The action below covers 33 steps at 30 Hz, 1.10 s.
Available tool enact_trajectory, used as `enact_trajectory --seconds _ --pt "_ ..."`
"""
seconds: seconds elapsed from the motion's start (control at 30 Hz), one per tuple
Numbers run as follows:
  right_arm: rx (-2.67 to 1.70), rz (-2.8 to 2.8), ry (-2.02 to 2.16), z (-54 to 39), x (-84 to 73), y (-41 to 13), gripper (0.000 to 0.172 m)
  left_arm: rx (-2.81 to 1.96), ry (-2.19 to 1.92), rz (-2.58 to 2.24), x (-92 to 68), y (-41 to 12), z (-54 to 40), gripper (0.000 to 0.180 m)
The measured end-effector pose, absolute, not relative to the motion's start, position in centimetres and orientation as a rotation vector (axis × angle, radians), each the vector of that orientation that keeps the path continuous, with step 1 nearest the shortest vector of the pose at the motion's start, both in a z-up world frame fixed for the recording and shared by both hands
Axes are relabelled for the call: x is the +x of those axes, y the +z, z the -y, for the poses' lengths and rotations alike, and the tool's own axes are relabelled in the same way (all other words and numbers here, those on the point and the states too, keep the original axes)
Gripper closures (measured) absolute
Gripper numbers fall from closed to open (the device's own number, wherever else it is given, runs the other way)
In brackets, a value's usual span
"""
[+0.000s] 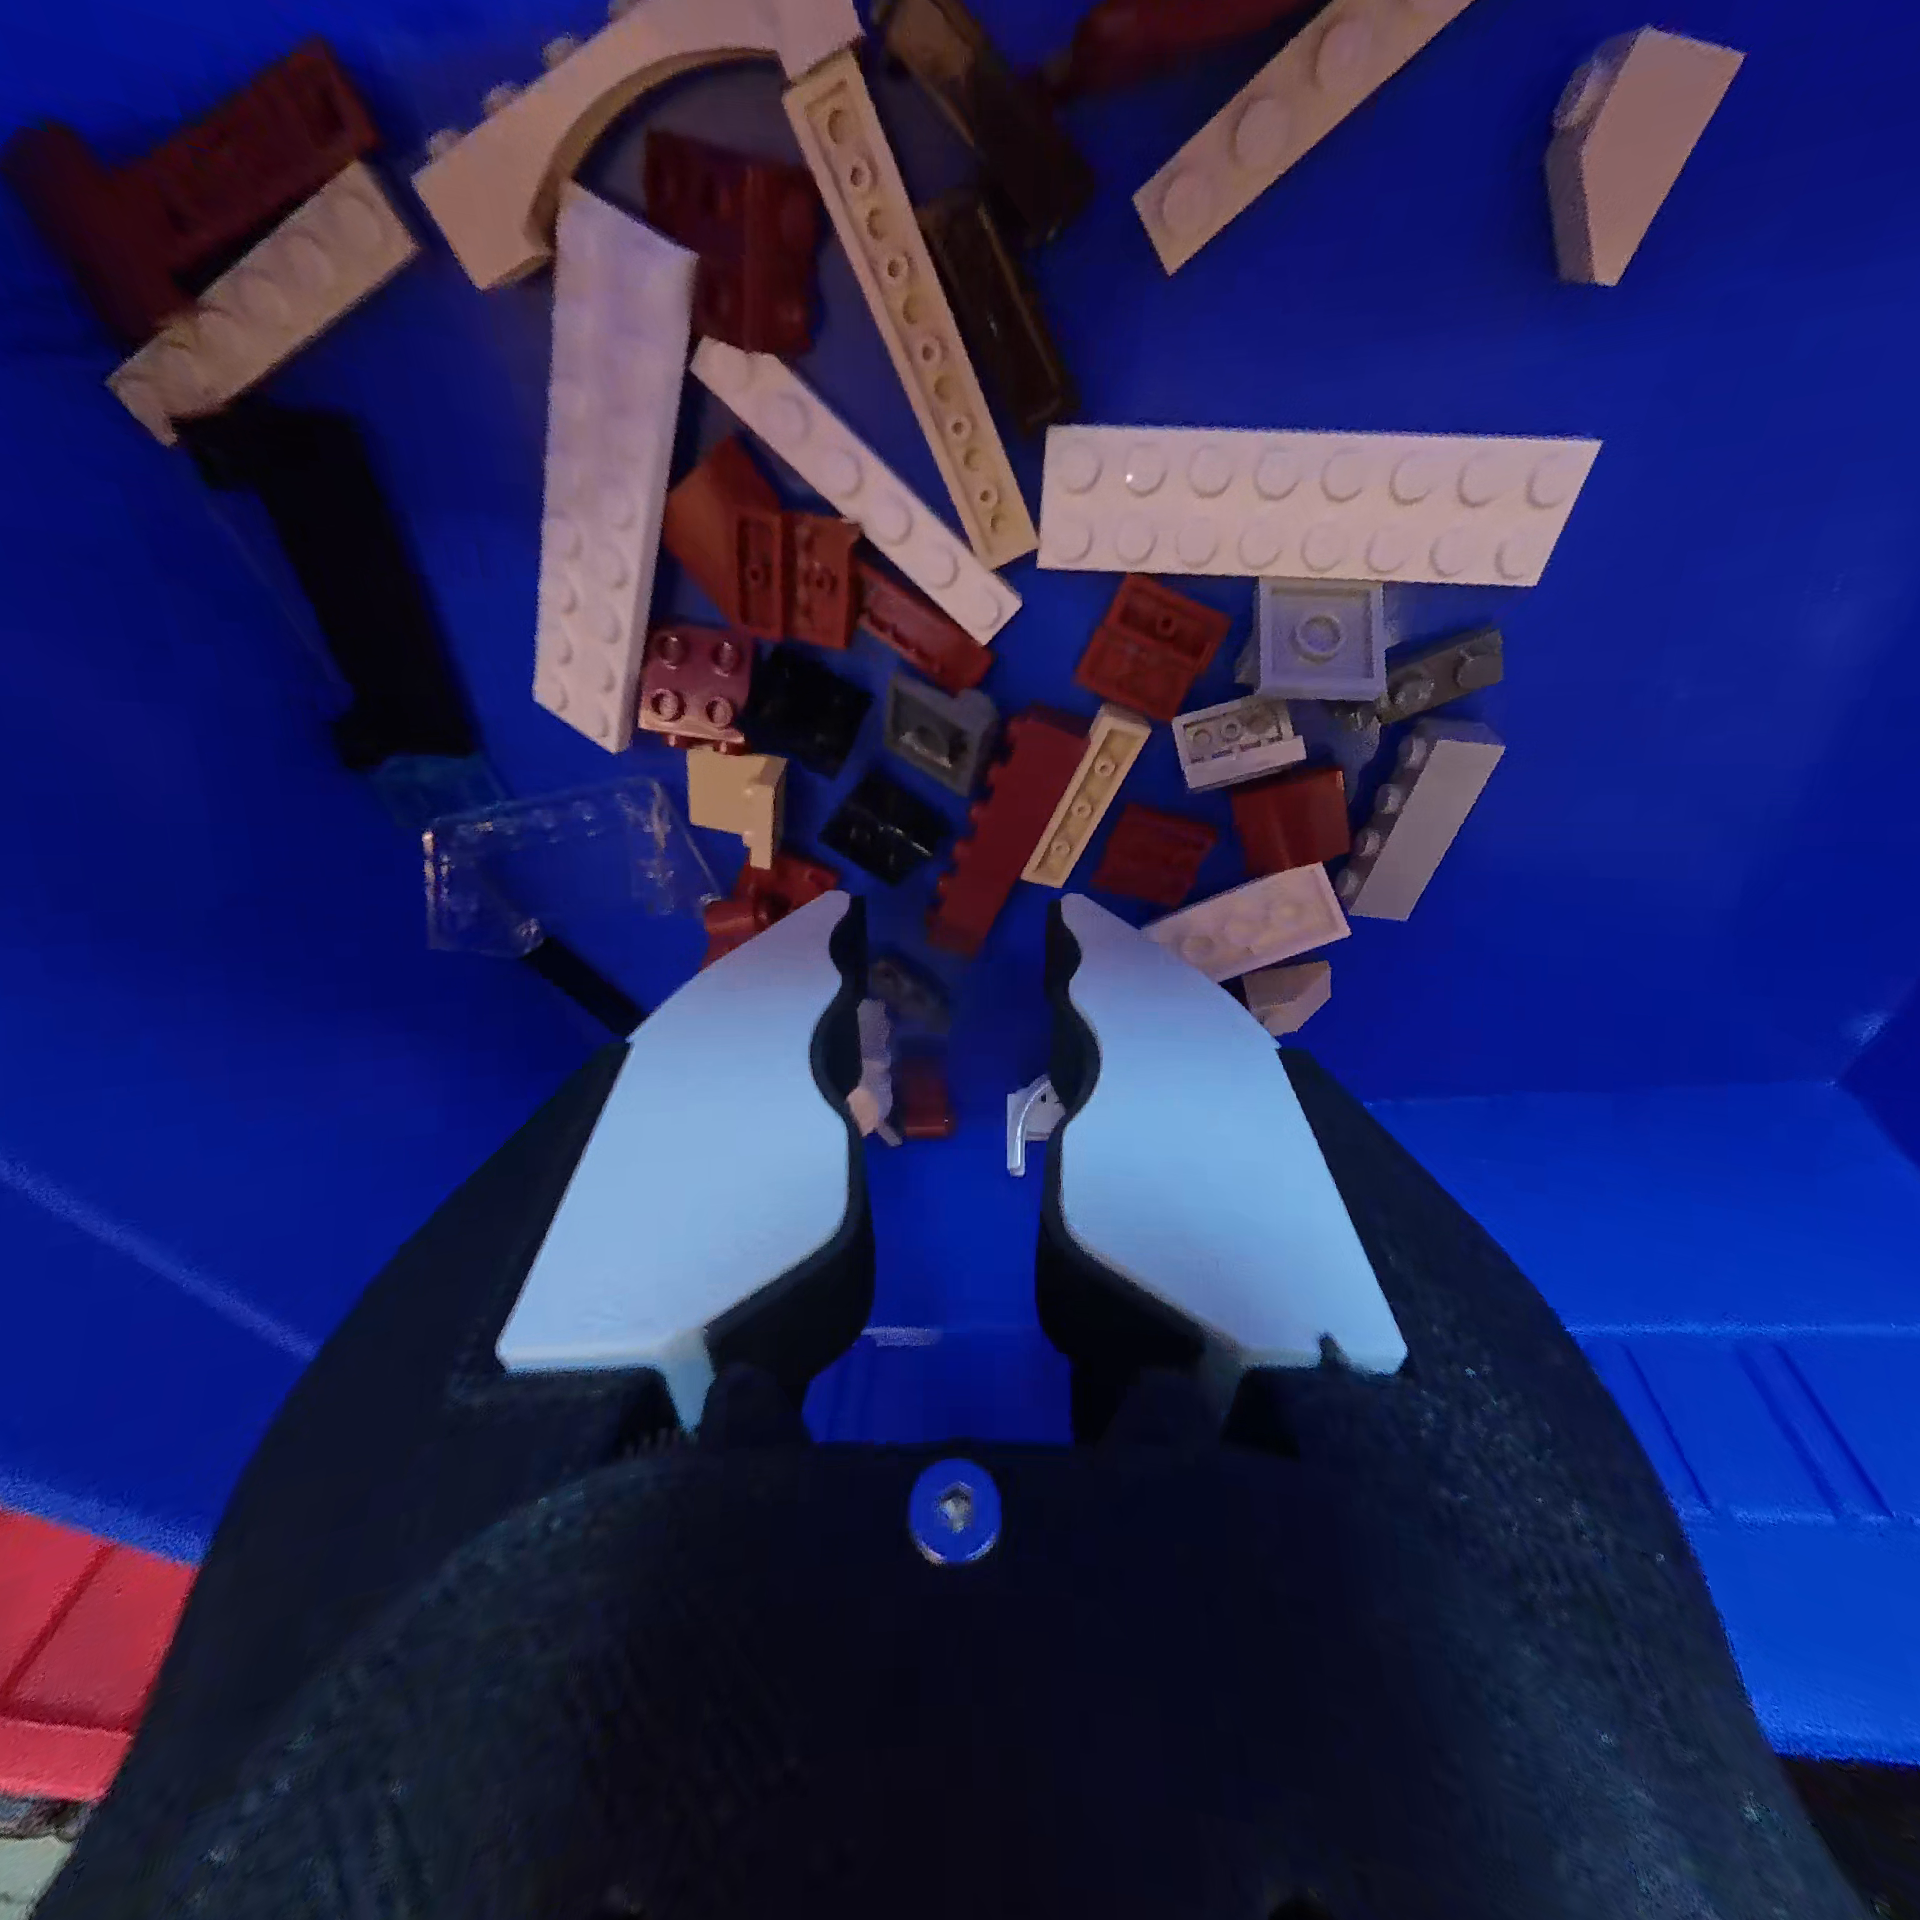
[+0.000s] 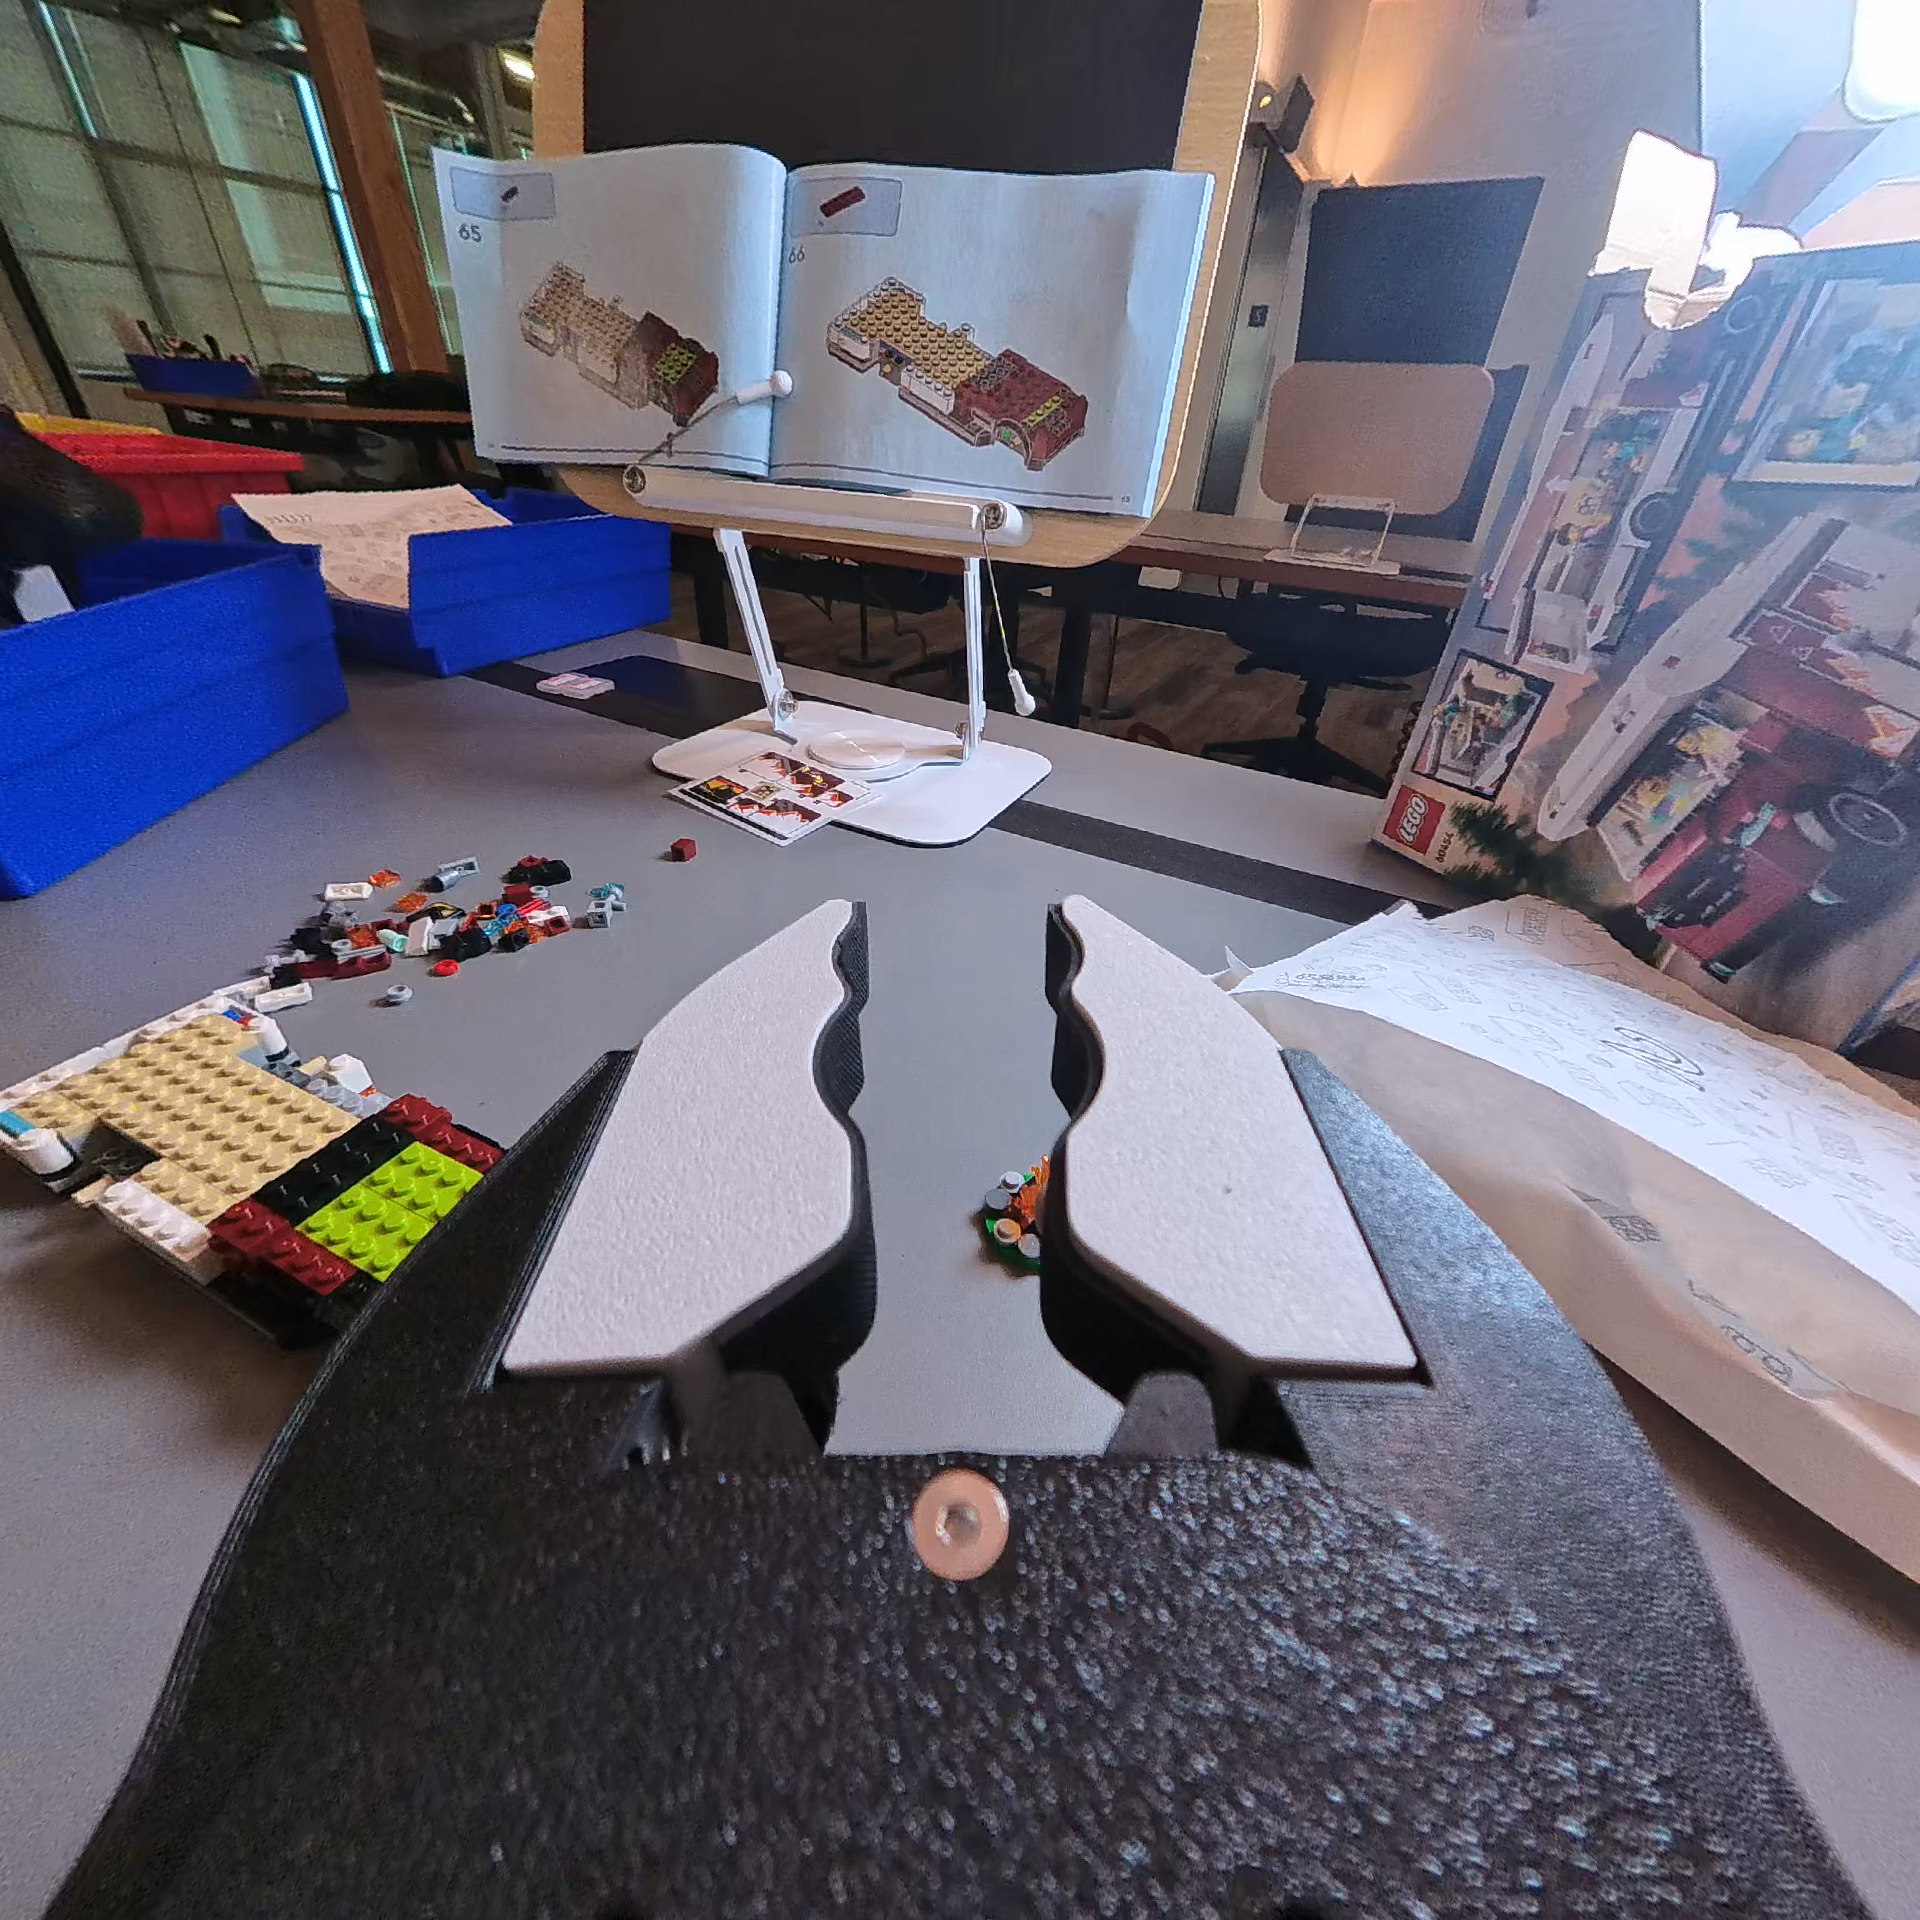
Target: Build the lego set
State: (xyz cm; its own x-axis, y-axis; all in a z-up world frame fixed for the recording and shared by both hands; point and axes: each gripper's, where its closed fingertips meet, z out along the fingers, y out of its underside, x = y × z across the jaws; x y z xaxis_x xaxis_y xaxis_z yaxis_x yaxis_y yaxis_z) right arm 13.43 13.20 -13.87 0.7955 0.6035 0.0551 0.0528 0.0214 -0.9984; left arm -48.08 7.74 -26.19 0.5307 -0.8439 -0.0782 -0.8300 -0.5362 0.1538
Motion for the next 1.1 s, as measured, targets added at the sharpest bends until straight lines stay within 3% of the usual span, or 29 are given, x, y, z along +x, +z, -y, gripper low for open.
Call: enact_trajectory --seconds 0.13,1.1 --pt "-1.500 0.549 0.460 -13.1 13.5 -13.7 0.139 2.654 -0.212 1.474 -48.0 -26.5 -7.4 0.167" --pt "-1.465 0.532 0.447 -12.7 14.1 -12.7 0.138 2.701 -0.310 1.366 -50.5 -23.9 -5.6 0.168"
